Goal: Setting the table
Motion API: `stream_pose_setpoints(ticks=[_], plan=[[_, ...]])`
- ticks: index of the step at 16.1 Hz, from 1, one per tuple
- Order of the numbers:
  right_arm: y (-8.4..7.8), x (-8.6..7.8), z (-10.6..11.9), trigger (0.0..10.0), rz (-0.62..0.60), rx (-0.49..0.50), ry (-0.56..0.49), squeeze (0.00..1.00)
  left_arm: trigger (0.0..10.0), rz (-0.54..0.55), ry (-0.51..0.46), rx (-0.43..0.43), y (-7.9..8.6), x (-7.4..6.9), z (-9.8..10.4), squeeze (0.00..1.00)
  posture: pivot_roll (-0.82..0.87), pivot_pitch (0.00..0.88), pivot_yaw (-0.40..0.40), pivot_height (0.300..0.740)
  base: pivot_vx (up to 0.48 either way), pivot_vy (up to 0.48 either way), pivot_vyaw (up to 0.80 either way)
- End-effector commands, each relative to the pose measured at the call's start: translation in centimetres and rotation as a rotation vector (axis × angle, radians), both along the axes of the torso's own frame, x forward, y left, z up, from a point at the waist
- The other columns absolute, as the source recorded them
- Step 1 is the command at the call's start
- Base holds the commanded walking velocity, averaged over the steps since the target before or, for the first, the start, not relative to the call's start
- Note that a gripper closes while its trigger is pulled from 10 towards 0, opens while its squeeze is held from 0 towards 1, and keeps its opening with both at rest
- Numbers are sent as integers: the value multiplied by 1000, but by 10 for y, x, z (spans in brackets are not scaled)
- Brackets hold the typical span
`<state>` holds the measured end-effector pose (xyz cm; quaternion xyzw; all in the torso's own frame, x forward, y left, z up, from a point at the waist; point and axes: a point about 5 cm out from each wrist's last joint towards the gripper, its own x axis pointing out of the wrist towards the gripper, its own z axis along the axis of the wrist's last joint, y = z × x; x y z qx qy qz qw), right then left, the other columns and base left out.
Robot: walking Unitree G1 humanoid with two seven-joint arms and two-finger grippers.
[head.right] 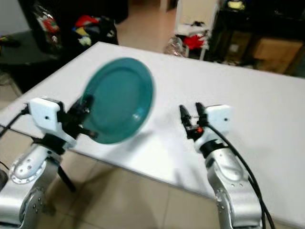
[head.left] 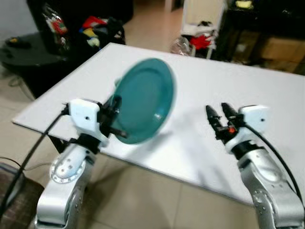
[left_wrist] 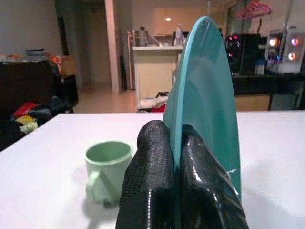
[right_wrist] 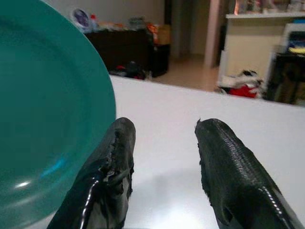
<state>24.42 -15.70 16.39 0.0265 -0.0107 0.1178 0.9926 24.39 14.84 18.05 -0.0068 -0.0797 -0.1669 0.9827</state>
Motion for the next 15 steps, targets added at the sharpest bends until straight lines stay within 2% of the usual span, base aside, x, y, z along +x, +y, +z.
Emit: stream_pose_setpoints(ticks=[1, 5, 6, 7, 10, 12, 15], plan=[[7, -1, 9, 10000, 48, 40, -38, 0, 10000, -13, 9, -35, 4, 0, 5, 0, 20, 0, 1, 740, 0, 0, 0], [2, -3, 18, 10000, 166, 69, -47, 0, 10000, -66, 165, -223, -4, 10, -6, 0, 10, 0, 16, 740, 0, 0, 0], [0, -3, 19, 10000, 179, 71, -45, 0, 10000, -64, 181, -239, -4, 12, -7, 0, 9, 0, 18, 740, 0, 0, 0], [-6, -3, 23, 10000, 243, 69, -30, 0, 10000, -66, 292, -321, -5, 19, -17, 0, 5, 0, 24, 740, 0, 0, 0], [-17, -6, 30, 10000, 338, 19, -15, 0, 10000, -64, 510, -514, -5, 30, -34, 0, 2, 0, 31, 740, 0, 0, 0], [-19, -12, 33, 10000, 429, -35, 10, 0, 10000, -32, 666, -577, -6, 36, -50, 0, 0, 0, 38, 740, 0, 0, 0], [-19, -20, 34, 10000, 544, -75, 59, 0, 10000, -4, 780, -642, -4, 39, -59, 0, 2, 0, 37, 740, 0, 0, 0]])
